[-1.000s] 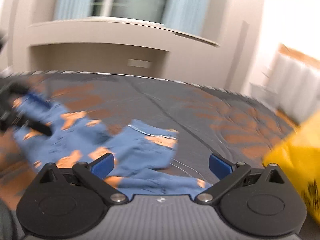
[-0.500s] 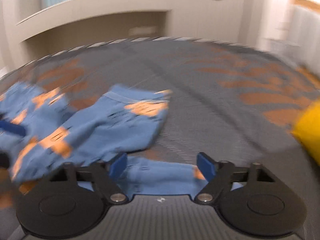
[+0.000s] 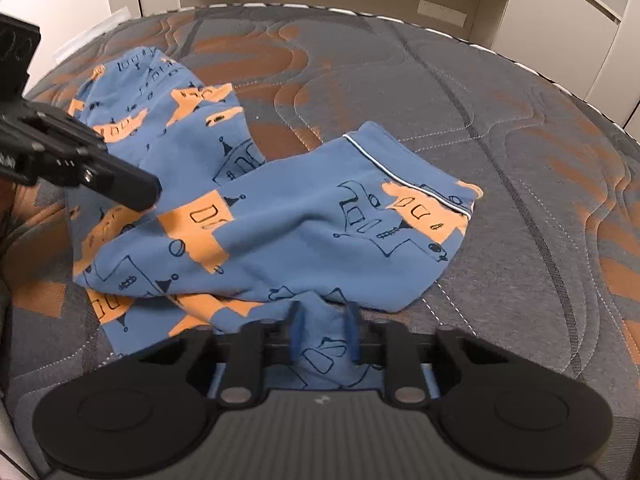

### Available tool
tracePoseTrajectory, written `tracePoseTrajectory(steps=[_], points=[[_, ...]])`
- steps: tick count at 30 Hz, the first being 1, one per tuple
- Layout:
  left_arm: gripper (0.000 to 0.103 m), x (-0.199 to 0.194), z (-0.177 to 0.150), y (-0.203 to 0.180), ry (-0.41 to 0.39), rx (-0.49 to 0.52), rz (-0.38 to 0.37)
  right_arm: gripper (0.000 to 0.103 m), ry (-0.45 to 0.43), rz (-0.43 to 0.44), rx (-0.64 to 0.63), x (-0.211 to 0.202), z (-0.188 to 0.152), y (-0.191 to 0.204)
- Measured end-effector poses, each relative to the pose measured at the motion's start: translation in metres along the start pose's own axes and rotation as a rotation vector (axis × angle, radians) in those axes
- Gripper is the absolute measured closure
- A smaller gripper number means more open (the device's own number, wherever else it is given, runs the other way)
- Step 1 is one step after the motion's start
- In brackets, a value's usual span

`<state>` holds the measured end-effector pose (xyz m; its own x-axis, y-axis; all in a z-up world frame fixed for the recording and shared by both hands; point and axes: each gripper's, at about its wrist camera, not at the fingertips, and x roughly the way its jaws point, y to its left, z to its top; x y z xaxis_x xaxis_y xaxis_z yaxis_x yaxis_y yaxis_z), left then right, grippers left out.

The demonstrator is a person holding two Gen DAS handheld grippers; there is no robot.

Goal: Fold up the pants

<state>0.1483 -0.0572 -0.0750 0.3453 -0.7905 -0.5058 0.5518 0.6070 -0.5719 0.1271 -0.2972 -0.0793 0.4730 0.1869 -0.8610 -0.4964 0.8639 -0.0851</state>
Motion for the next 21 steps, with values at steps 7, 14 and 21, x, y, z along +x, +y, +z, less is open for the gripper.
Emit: tracePoseTrajectory(steps=[7, 14, 21], points=[[0.079, -0.004, 0.000, -0.007, 0.009, 0.053, 0.046, 0.094, 0.001, -0.100, 0.030, 0.005, 0.005, 0.000], [0.059, 0.000, -0.001, -0.010, 0.064, 0.055, 0.002, 0.053, -0.047, -0.108, 0.074, -0.020, 0.009, -0.013], [0.060, 0.008, -0.007, -0.003, 0.131, 0.018, -0.009, 0.032, -0.142, -0.125, 0.182, -0.018, 0.063, -0.020]])
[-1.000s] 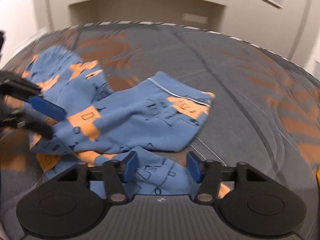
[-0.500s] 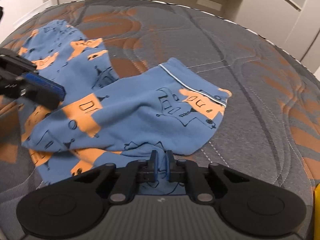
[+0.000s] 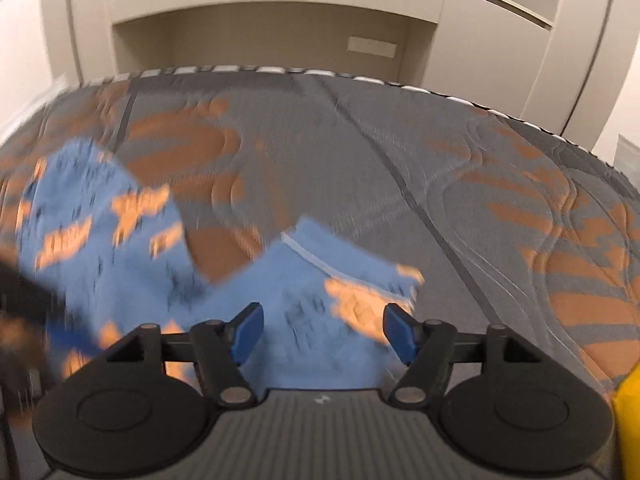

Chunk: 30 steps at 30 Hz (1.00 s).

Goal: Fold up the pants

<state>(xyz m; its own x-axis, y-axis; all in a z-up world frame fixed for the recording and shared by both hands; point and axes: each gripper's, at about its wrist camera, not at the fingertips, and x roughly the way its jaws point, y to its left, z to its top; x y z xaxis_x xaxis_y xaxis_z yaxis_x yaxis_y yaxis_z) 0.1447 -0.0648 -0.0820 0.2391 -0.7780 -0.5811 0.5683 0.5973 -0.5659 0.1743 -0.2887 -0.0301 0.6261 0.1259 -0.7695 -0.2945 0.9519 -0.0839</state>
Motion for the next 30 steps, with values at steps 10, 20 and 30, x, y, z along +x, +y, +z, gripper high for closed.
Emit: tracePoseTrajectory(steps=[10, 20, 30], points=[[0.066, 0.007, 0.000, 0.006, 0.030, -0.022, -0.017, 0.033, 0.128, -0.052, 0.207, 0.083, 0.051, 0.021], [0.100, 0.009, 0.002, 0.017, 0.043, -0.083, -0.003, 0.095, 0.208, -0.141, 0.215, 0.112, 0.048, 0.040], [0.103, -0.011, 0.004, -0.009, -0.060, 0.053, 0.024, 0.099, -0.149, -0.179, 0.421, -0.023, 0.002, 0.003]])
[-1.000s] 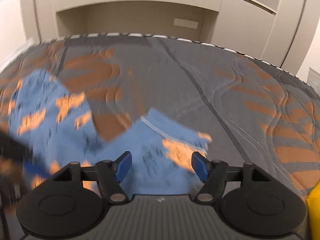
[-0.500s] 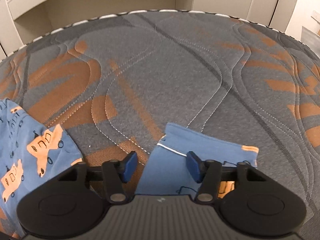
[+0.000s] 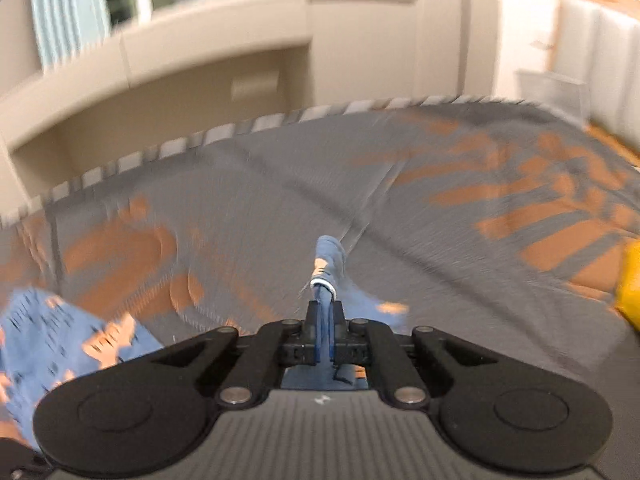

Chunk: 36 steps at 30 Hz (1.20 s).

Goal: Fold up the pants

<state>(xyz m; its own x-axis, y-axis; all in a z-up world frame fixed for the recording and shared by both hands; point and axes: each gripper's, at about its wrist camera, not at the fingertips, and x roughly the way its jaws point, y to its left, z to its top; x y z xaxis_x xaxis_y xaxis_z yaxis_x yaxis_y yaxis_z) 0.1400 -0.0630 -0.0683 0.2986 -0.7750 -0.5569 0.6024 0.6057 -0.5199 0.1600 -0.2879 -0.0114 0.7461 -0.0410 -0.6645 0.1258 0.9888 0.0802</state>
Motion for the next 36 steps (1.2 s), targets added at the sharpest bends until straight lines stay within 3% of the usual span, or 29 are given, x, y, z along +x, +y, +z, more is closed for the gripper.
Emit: tracePoseTrajectory(steps=[4, 7, 12, 18, 21, 23, 26, 28, 31, 35, 36], points=[[0.103, -0.006, -0.004, -0.027, -0.014, 0.145, 0.007, 0.099, -0.104, -0.016, 0.103, -0.069, -0.016, -0.040], [0.103, -0.005, -0.014, -0.049, 0.007, 0.268, 0.015, 0.099, -0.108, -0.032, 0.173, -0.094, -0.037, -0.068], [0.103, 0.009, -0.035, -0.066, 0.087, 0.439, 0.063, 0.099, 0.023, -0.072, 0.287, -0.092, -0.088, -0.105], [0.099, 0.024, -0.046, -0.060, 0.162, 0.470, 0.035, 0.094, 0.174, -0.060, 0.442, -0.083, -0.127, -0.134], [0.081, 0.024, -0.043, -0.053, 0.184, 0.432, -0.007, 0.078, 0.214, -0.049, 0.461, -0.094, -0.133, -0.138], [0.068, 0.020, -0.041, -0.052, 0.179, 0.403, -0.033, 0.046, 0.215, -0.055, 0.443, -0.106, -0.132, -0.144], [0.038, 0.014, -0.030, -0.053, 0.149, 0.377, -0.056, 0.034, 0.208, -0.073, 0.390, -0.119, -0.128, -0.154], [0.029, 0.012, -0.020, -0.060, 0.117, 0.384, -0.056, 0.031, 0.196, -0.082, 0.369, -0.121, -0.128, -0.164], [0.027, 0.031, 0.006, -0.070, 0.089, 0.433, 0.001, 0.032, 0.179, -0.043, 0.344, -0.114, -0.128, -0.178], [0.027, 0.076, 0.042, -0.087, 0.086, 0.507, 0.005, 0.057, 0.157, -0.014, 0.214, -0.089, -0.124, -0.182], [0.027, 0.087, 0.048, -0.089, 0.096, 0.515, 0.000, 0.059, 0.157, -0.007, 0.180, -0.082, -0.123, -0.182]])
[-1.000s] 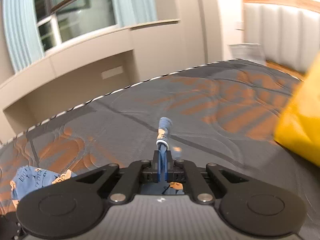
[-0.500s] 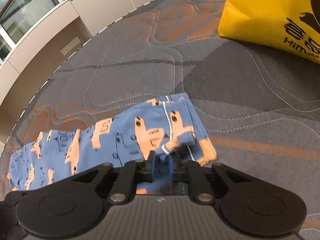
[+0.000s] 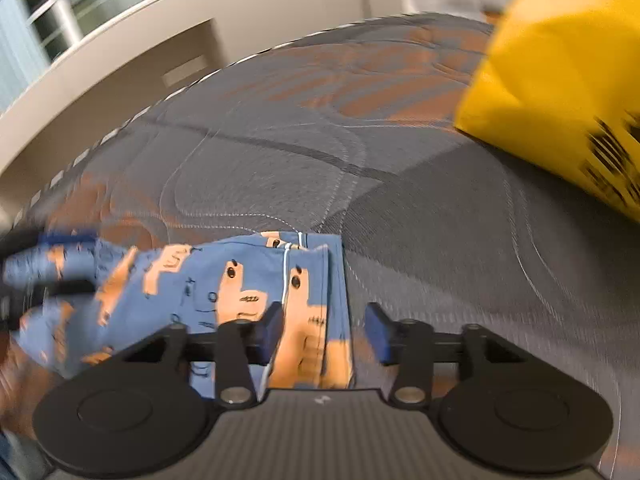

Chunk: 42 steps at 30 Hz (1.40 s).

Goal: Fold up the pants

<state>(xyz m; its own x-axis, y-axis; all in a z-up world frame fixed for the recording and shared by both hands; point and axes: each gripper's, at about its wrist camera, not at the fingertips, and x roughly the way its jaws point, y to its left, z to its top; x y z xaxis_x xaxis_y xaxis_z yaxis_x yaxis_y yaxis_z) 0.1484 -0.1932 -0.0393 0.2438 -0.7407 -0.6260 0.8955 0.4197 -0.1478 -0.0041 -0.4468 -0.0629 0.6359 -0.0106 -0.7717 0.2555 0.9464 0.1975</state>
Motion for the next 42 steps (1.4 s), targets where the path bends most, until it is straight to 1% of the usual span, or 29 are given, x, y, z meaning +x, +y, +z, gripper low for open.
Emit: tracePoseTrajectory(steps=[2, 4, 6, 7, 8, 9, 12, 14, 16, 19, 20, 21, 22, 24, 26, 29, 31, 33, 34, 35, 36, 37, 39, 40, 42], points=[[0.027, 0.022, 0.013, 0.001, 0.028, 0.023, -0.023, 0.061, 0.010, 0.025, -0.054, 0.014, 0.005, -0.001], [0.027, 0.040, 0.018, 0.001, 0.058, 0.036, -0.031, 0.064, 0.034, 0.047, -0.079, 0.028, 0.009, -0.003], [0.028, 0.057, 0.020, 0.002, 0.089, 0.034, -0.022, 0.067, 0.048, 0.054, -0.087, 0.041, 0.011, -0.006], [0.028, 0.064, 0.021, 0.002, 0.098, 0.026, -0.009, 0.069, 0.041, 0.063, -0.086, 0.043, 0.011, -0.008], [0.028, 0.069, 0.020, 0.003, 0.102, 0.013, 0.003, 0.072, 0.030, 0.082, -0.085, 0.044, 0.012, -0.009], [0.029, 0.071, 0.019, 0.005, 0.100, -0.002, 0.008, 0.072, 0.022, 0.091, -0.086, 0.044, 0.012, -0.010], [0.029, 0.073, 0.015, 0.006, 0.087, -0.034, 0.015, 0.072, -0.004, 0.080, -0.104, 0.039, 0.012, -0.009], [0.029, 0.073, 0.013, 0.004, 0.084, -0.022, 0.021, 0.070, -0.014, 0.081, -0.113, 0.037, 0.011, -0.007], [0.028, 0.072, 0.011, 0.002, 0.078, -0.012, 0.035, 0.070, -0.016, 0.084, -0.117, 0.036, 0.011, -0.006], [0.022, 0.066, 0.008, 0.000, 0.061, -0.027, 0.056, 0.072, -0.031, 0.071, -0.138, 0.042, 0.015, 0.000], [0.019, 0.063, 0.008, 0.000, 0.053, -0.036, 0.060, 0.077, -0.026, 0.066, -0.142, 0.045, 0.016, 0.002], [0.018, 0.060, 0.007, 0.001, 0.043, -0.046, 0.066, 0.081, -0.021, 0.063, -0.138, 0.046, 0.016, 0.003], [0.018, 0.055, 0.006, 0.001, 0.033, -0.055, 0.072, 0.089, -0.017, 0.056, -0.132, 0.047, 0.017, 0.004], [0.016, 0.046, 0.005, 0.003, 0.014, -0.066, 0.076, 0.094, -0.017, 0.037, -0.131, 0.049, 0.018, 0.006], [0.014, 0.034, 0.005, 0.007, -0.002, -0.079, 0.089, 0.097, -0.030, 0.011, -0.123, 0.046, 0.021, 0.006], [0.010, 0.011, 0.004, 0.013, -0.034, -0.095, 0.126, 0.098, -0.069, -0.046, -0.120, 0.041, 0.026, 0.006], [0.008, -0.006, 0.000, 0.019, -0.056, -0.102, 0.150, 0.097, -0.087, -0.041, -0.140, 0.038, 0.030, 0.005], [0.008, -0.023, -0.005, 0.027, -0.060, -0.118, 0.181, 0.089, -0.032, -0.005, -0.159, 0.044, 0.032, 0.007], [0.008, -0.032, -0.008, 0.031, -0.058, -0.130, 0.197, 0.075, -0.003, 0.005, -0.166, 0.048, 0.031, 0.008], [0.008, -0.044, -0.013, 0.037, -0.055, -0.143, 0.215, 0.056, 0.006, 0.000, -0.171, 0.048, 0.029, 0.008], [0.007, -0.055, -0.018, 0.042, -0.053, -0.154, 0.233, 0.049, 0.004, -0.007, -0.171, 0.047, 0.026, 0.008], [0.006, -0.067, -0.023, 0.049, -0.046, -0.162, 0.255, 0.044, -0.002, -0.002, -0.166, 0.043, 0.023, 0.007], [0.003, -0.096, -0.036, 0.065, -0.030, -0.172, 0.320, 0.043, 0.000, 0.036, -0.135, 0.036, 0.017, -0.001], [0.003, -0.110, -0.043, 0.074, -0.026, -0.183, 0.355, 0.039, 0.013, 0.054, -0.109, 0.033, 0.013, -0.007], [0.001, -0.142, -0.059, 0.095, -0.013, -0.222, 0.439, 0.038, 0.041, 0.060, -0.072, 0.032, 0.008, -0.014]])
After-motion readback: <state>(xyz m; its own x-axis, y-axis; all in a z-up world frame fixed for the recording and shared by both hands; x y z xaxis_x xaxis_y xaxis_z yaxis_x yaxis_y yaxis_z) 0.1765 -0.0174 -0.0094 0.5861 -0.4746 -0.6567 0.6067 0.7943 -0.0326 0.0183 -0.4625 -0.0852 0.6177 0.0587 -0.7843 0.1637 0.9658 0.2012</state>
